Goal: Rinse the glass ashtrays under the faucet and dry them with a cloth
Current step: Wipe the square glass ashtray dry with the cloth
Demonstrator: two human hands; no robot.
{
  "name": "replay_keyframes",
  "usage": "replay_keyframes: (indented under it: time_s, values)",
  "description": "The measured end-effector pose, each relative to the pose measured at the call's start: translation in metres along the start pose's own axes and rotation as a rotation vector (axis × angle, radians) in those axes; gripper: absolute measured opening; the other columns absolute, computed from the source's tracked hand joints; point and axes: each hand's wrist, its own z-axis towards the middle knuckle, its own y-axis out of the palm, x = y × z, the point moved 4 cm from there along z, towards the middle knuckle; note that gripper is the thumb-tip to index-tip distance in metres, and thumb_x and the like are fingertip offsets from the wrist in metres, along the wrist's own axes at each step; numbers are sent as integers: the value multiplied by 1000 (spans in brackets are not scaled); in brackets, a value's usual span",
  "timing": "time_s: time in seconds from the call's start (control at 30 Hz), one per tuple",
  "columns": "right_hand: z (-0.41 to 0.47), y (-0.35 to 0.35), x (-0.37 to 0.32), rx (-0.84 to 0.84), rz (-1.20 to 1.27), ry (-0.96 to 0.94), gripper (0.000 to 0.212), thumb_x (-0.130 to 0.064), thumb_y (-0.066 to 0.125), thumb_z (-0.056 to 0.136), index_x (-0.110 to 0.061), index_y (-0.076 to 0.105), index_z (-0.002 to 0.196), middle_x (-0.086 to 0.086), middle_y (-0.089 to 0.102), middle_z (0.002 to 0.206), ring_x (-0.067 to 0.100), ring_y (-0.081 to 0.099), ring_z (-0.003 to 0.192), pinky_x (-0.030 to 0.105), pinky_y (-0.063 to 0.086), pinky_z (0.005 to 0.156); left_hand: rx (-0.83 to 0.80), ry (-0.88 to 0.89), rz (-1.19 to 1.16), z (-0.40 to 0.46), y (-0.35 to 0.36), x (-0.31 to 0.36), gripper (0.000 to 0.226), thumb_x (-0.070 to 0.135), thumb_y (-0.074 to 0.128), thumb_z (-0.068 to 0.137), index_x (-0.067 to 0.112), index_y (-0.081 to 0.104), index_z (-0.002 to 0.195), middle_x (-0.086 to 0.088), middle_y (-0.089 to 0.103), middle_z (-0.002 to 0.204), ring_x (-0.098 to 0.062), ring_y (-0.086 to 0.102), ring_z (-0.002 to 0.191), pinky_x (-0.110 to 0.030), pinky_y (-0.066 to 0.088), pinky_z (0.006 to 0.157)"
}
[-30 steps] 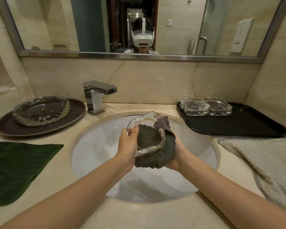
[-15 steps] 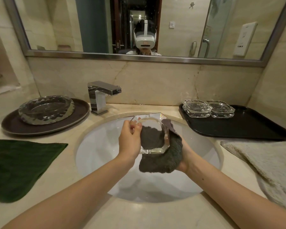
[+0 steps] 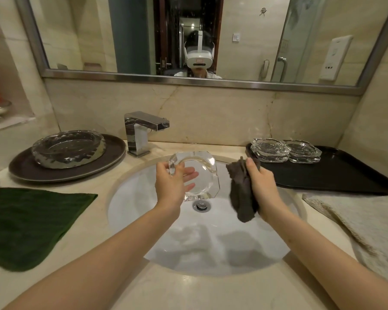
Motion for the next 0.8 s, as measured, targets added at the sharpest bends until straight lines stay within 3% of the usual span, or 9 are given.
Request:
replay_keyframes:
  time_s: [0.1,0.2,0.3,0.4,0.47,0.53,0.63,0.7,0.8]
  values:
    - [-15,13,-12,72,-499,-584,11,-13,48,88,-8,58,89,11,58,89,23,50,85,27,33,72,-69,-107,-69,-1,7,-5,11,16,43,100,19,38,90,-8,64,89,-16,67,84,-42,54,78]
    - [-25,36,-8,91,-725,-808,22,-5,59,74,-1,60,96,13,62,85,31,56,80,29,36,65,-170,-219,-130,-11,19,-11,6,18,43,100,18,40,94,-8,61,95,-22,62,96,-50,50,83]
    - [-31,47,-4,57,-807,-978,9,-1,62,68,-8,60,75,4,61,69,28,56,62,26,35,55,-222,-225,-116,-18,25,-14,8,17,42,100,11,42,106,-7,59,99,-23,60,97,-50,51,81]
    - [-37,50,8,-226,-783,-1019,16,0,63,68,-10,68,79,0,69,80,19,56,75,21,40,69,-169,-194,-95,-12,17,-15,15,17,42,100,10,41,112,-6,58,91,-20,60,79,-37,50,66]
    - [-37,48,12,-370,-829,-1013,23,2,62,68,-10,72,84,0,71,89,16,54,83,17,38,78,-142,-192,-84,-8,11,-16,7,17,42,100,14,42,106,-6,58,93,-20,62,76,-36,50,62]
    - [-31,42,12,-368,-942,-1043,20,2,63,67,-11,73,80,-1,71,85,21,58,78,17,44,70,-147,-196,-87,-8,11,-16,3,16,42,100,17,42,97,-7,57,95,-21,64,80,-38,54,66]
    - [-20,36,8,-247,-1013,-1043,26,9,74,59,-9,71,77,2,70,82,26,60,72,27,53,61,-174,-207,-86,-9,16,-17,2,16,41,100,16,42,98,-9,56,97,-26,64,87,-42,54,77]
    - [-23,40,8,-236,-934,-1006,31,13,74,58,-6,71,82,5,71,85,28,61,73,28,53,66,-210,-216,-89,-9,19,-18,5,16,40,100,15,41,96,-9,58,94,-26,63,84,-41,54,75]
    - [-35,51,8,-383,-816,-968,28,10,63,66,-7,71,87,3,72,88,25,59,76,21,44,73,-209,-202,-30,-8,17,-18,9,19,41,100,16,43,92,-9,59,91,-19,59,73,-32,48,62]
